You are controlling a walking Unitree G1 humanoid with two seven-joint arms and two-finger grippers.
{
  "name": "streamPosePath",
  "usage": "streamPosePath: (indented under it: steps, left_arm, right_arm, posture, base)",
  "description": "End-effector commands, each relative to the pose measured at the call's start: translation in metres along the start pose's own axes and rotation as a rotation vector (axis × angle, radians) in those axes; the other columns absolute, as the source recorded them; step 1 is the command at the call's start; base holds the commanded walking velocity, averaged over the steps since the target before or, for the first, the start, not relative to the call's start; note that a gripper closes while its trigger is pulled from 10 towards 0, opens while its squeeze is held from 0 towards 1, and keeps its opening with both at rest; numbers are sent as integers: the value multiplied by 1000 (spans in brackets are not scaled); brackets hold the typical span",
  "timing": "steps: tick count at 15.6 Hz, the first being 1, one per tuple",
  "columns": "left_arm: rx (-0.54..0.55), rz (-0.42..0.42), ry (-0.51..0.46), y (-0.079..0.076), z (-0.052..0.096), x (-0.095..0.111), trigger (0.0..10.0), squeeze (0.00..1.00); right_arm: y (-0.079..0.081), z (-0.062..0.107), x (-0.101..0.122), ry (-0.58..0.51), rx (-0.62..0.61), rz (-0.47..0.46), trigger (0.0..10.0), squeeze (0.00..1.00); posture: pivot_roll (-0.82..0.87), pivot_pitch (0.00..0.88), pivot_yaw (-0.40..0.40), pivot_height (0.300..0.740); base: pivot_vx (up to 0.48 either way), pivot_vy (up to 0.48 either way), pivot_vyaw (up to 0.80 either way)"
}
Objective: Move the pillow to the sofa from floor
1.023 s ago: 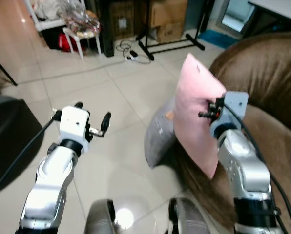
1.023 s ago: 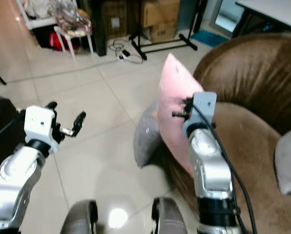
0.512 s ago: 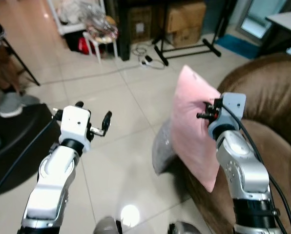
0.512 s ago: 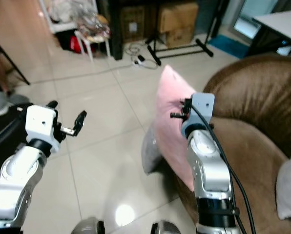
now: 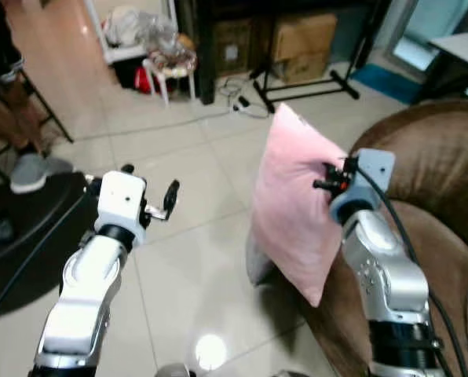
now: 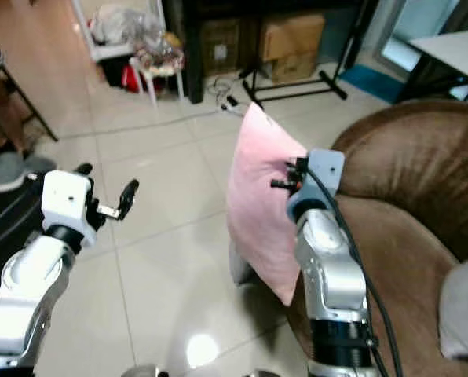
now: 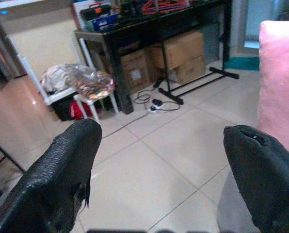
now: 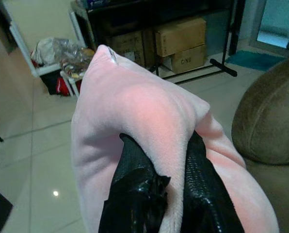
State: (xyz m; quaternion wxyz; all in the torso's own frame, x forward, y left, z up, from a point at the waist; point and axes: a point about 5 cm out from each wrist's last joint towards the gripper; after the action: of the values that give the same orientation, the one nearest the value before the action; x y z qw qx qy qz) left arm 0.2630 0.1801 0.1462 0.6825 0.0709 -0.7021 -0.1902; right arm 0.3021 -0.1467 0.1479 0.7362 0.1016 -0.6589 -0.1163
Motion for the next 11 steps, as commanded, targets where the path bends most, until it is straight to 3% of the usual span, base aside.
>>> streamPosePath:
  steps: [1, 6, 11]
  left_arm:
    - [-7, -2, -3, -3, -1, 0, 10000, 0]
    - [-26, 22, 1, -4, -5, 1, 10000, 0]
    - [143, 66, -88, 5, -11, 10, 10000, 0]
  right_arm:
    - [-1, 2, 20, -92, 0, -20, 10000, 0]
    - [-4, 4, 21, -103, -25, -24, 10000, 0]
    - [-4, 5, 19, -94, -33, -27, 10000, 0]
  posture:
    - [-5, 0, -22, 740]
    - [-20, 0, -9, 740]
    - [-29, 0, 2, 740]
  base:
    - [0, 0, -800]
    - [0, 0, -800]
    - [0, 0, -800]
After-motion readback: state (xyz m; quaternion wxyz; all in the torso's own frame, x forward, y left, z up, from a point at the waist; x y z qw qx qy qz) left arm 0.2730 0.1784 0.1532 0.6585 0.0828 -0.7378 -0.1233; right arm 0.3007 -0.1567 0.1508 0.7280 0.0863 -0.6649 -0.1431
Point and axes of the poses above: a point about 5 cm out from each wrist's last joint towards the gripper, its own z axis pointing back from the gripper into the wrist, its own x axis along the axis of the wrist's last joint, y = z × x, and after that the axes turned 8 degrees about -z, right-handed
